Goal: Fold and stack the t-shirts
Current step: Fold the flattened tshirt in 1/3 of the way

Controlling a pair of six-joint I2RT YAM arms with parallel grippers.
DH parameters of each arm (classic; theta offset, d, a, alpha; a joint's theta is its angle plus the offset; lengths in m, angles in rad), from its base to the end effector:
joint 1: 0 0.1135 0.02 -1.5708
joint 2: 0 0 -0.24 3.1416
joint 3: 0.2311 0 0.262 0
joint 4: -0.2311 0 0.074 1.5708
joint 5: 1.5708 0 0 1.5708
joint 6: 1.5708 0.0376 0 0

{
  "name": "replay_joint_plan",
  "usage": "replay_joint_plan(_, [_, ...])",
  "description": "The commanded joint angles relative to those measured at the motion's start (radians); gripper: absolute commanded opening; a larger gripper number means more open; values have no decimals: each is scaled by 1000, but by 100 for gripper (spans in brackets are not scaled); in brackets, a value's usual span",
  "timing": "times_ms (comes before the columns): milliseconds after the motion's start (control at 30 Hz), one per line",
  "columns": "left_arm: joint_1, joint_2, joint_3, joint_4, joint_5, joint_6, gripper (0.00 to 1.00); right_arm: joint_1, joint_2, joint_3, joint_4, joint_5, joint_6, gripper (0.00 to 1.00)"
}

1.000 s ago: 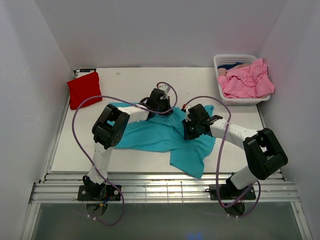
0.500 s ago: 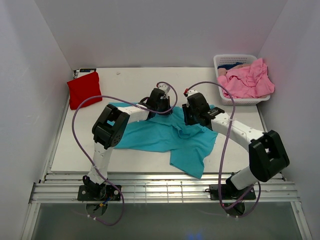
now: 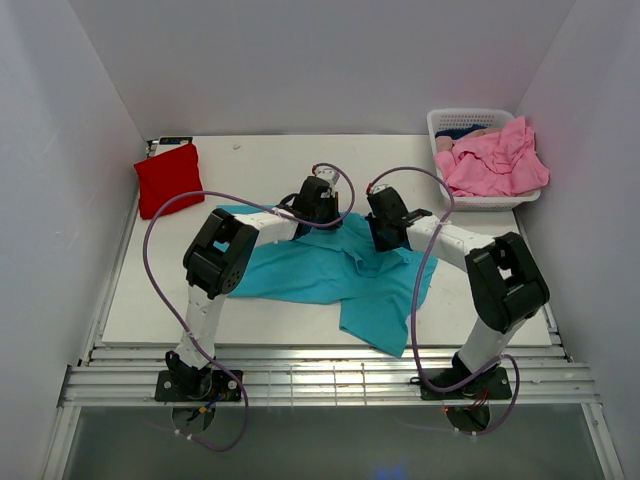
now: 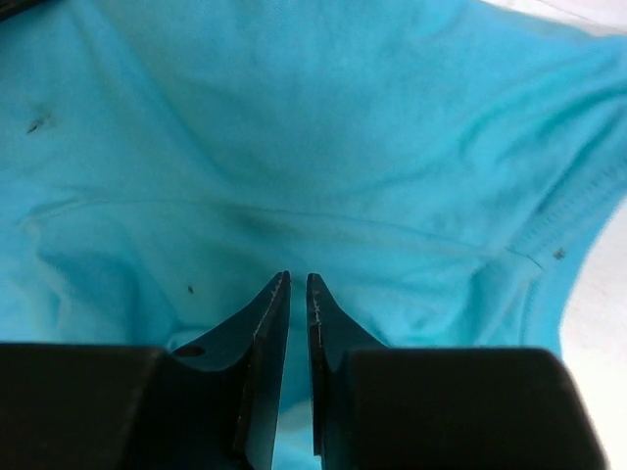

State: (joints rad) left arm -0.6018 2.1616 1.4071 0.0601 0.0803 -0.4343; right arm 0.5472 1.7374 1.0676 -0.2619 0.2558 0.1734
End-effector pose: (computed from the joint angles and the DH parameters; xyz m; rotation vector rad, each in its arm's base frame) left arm 0.3827 -0.2665 0.1105 0.2400 2.3314 -0.6255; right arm 0.3148 0.1807 0.1503 -0.3539 2.4343 -0.0091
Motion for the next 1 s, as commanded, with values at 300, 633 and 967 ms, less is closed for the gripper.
replay_joint_plan(300, [0, -72, 4, -28, -45, 20, 0, 14, -291, -52, -307, 46, 90, 17])
replay_joint_plan(633, [0, -91, -13, -5, -28, 8, 0, 14, -270, -109, -90, 181, 110, 8])
replay_joint_plan(967, [0, -109, -27, -3, -42, 17, 0, -3, -115, -51, 24, 215, 84, 8])
